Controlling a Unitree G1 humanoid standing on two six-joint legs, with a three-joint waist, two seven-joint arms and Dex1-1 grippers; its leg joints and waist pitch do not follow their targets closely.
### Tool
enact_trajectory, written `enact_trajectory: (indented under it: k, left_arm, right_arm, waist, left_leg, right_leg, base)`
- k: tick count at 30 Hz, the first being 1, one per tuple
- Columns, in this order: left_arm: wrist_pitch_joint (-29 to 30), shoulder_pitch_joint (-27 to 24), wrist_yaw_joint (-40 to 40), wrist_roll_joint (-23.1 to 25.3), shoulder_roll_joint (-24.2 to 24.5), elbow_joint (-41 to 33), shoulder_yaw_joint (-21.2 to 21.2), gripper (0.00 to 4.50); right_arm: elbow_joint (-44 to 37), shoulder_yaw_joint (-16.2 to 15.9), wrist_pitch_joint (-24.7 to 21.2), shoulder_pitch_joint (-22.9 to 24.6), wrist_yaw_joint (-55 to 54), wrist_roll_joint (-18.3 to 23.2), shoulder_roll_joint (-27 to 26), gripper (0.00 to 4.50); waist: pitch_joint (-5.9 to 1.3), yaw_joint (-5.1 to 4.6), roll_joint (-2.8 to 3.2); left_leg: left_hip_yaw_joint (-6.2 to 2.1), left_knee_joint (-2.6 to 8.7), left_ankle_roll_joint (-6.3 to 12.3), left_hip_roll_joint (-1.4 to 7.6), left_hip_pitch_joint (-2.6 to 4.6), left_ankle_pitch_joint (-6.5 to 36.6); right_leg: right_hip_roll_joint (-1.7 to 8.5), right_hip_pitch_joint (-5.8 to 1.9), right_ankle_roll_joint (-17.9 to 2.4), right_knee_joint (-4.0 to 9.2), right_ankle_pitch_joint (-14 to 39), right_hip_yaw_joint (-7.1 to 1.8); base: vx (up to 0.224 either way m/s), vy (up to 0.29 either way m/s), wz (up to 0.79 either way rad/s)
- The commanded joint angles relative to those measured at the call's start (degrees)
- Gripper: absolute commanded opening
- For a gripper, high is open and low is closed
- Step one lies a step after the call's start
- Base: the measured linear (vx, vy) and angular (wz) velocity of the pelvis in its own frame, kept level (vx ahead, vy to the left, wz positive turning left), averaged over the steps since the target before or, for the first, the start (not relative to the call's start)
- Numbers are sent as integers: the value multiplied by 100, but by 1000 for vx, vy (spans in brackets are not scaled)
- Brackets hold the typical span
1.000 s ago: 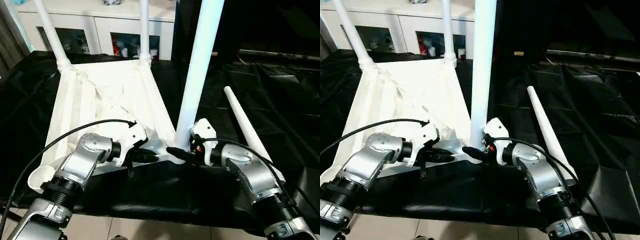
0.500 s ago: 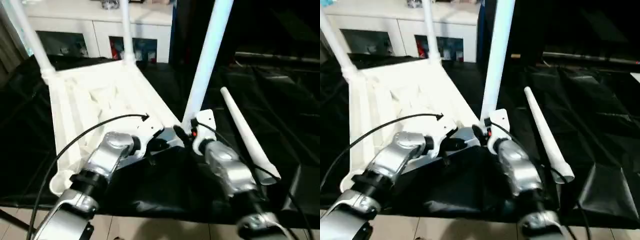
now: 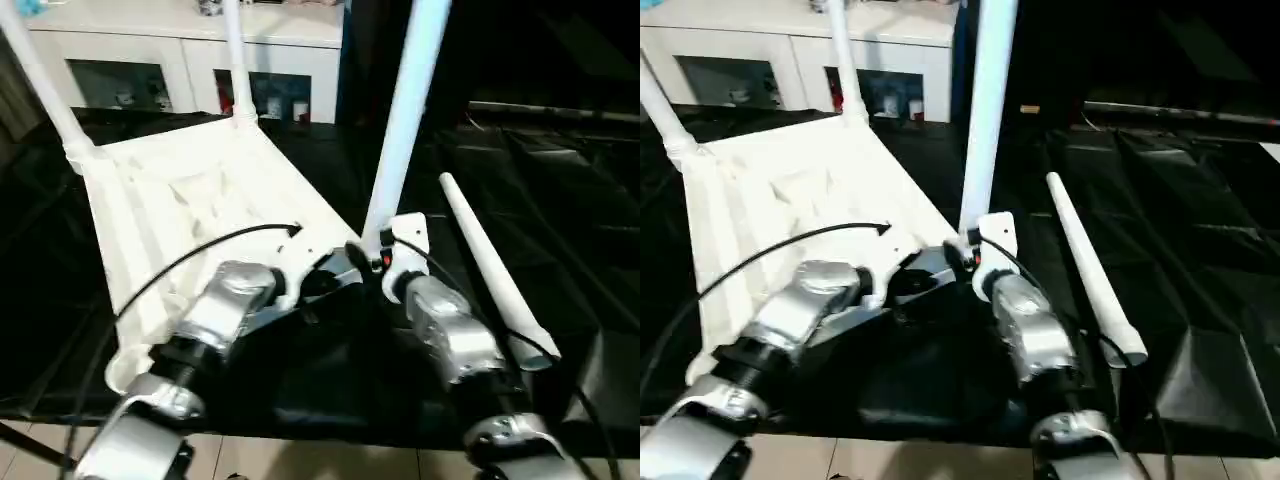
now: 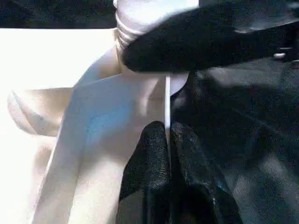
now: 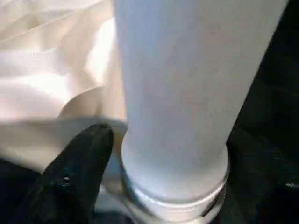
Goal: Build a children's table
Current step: Rotate leg to tighten
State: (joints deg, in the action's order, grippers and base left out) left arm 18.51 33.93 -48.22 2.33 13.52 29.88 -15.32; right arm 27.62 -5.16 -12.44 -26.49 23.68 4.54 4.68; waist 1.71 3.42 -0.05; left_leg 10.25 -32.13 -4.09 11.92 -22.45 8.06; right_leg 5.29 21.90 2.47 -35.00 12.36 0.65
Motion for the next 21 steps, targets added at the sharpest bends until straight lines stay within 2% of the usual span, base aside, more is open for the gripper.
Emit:
enact_trajectory:
  k: [1, 4, 6, 10, 13, 14, 18, 21]
  left_arm:
    - [-178, -132, -315, -150, 100, -94, 11, 0]
    - [-247, -227, -710, -260, 291, -254, -29, 0]
    - [-261, -279, -943, -351, 381, -368, -47, 0]
    - [-201, -387, -1415, -535, 580, -626, -82, 0]
    - [-187, -386, -1507, -520, 651, -616, -78, 0]
    - [-191, -386, -1510, -514, 656, -612, -73, 0]
    - [-223, -366, -1506, -503, 697, -559, -72, 0]
    - [-204, -375, -1538, -503, 705, -583, -48, 0]
  right_arm:
    - [-422, -339, -129, 139, 823, 63, 325, 397]
    - [-925, -565, -167, 362, 1651, 135, 803, 397]
    - [-1041, -536, -208, 385, 1807, 209, 921, 397]
    - [-1104, -523, -289, 337, 2033, 305, 1084, 397]
    - [-1144, -578, -341, 333, 2191, 314, 1156, 397]
    - [-1159, -578, -353, 337, 2194, 305, 1161, 372]
    - [-1183, -673, -402, 379, 2350, 259, 1195, 347]
    - [-1175, -693, -427, 397, 2356, 252, 1211, 320]
  waist:
    - [-278, 23, -48]
    - [-277, 57, -52]
    - [-280, 51, -56]
    - [-274, 32, -52]
    - [-279, 52, -53]
    - [-286, 63, -46]
    - [-283, 85, -76]
    - [-289, 94, -72]
  left_leg:
    - [9, 363, -26, 44, 113, 1600]
    - [15, 349, 48, 58, 114, 1514]
    - [25, 338, 97, 53, 110, 1461]
    - [25, 350, 80, 65, 122, 1550]
    - [29, 346, 66, 74, 135, 1476]
    - [29, 342, 73, 72, 136, 1417]
    - [40, 327, 100, 63, 125, 1322]
    - [42, 321, 109, 64, 129, 1274]
  right_leg:
    - [123, -141, -1004, 443, 692, -66]
    - [121, -155, -1011, 440, 534, -67]
    - [123, -146, -1084, 419, 438, -69]
    - [127, -126, -1183, 423, 625, -68]
    - [117, -118, -1233, 404, 455, -66]
    - [121, -125, -1246, 387, 346, -65]
    - [132, -145, -1240, 380, 259, -65]
    - [135, -143, -1241, 374, 253, -67]
  base:
    - [0, 0, 0]
    - [0, 0, 0]
    - [0, 0, 0]
    - [0, 0, 0]
    - [0, 0, 0]
    - [0, 0, 0]
    - [0, 0, 0]
    - [0, 0, 0]
